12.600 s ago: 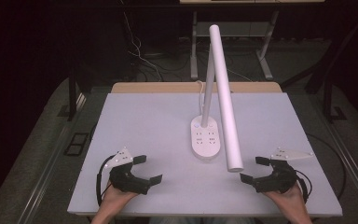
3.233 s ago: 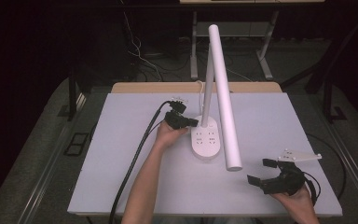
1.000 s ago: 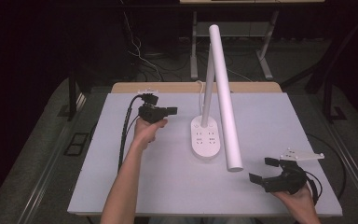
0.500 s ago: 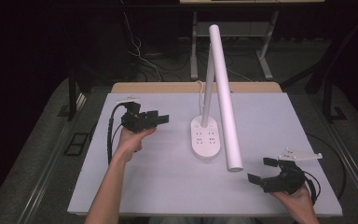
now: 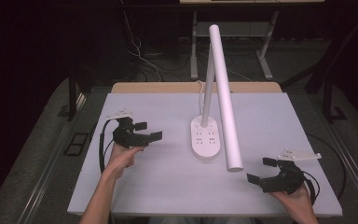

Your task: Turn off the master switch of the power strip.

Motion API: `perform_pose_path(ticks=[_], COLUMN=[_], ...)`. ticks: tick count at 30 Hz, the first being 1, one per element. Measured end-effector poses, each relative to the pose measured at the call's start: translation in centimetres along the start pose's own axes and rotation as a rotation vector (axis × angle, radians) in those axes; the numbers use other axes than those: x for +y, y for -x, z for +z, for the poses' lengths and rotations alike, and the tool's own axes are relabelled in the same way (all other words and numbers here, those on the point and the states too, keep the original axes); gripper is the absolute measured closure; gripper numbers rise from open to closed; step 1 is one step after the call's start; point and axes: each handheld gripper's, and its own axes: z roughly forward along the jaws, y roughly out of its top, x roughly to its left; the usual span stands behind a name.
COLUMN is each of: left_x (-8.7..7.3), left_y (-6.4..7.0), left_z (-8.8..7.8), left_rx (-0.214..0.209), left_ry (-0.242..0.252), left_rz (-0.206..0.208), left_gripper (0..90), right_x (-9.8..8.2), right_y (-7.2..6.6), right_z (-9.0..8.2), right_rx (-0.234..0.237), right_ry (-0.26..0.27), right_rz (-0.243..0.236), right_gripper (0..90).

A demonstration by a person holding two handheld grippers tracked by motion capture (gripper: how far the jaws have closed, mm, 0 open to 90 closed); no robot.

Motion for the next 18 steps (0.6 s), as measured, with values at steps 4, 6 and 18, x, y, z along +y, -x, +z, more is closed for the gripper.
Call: perform_pose_path(ticks=[4,6,18], left_x=[-0.9,-1.3,-4.3], left_y=[0.4,0.7,2.7], left_z=[-0.7,-0.9,-2.4], left_rx=[-0.002,0.001,0.024], left_ry=[0.013,0.017,0.005], left_rz=[0.0,0.003,0.051], left_gripper=[0.0,0.0,0.0], right_x=[0.0,0.0,0.0], right_y=[0.0,-0.1,-0.2], right_z=[0.1,0.2,0.2], right_rx=[0.0,-0.001,0.0], right_ry=[-0.007,-0.004,-0.006], right_rz=[0.0,-0.002,-0.002], right_gripper=[0.0,0.0,0.0])
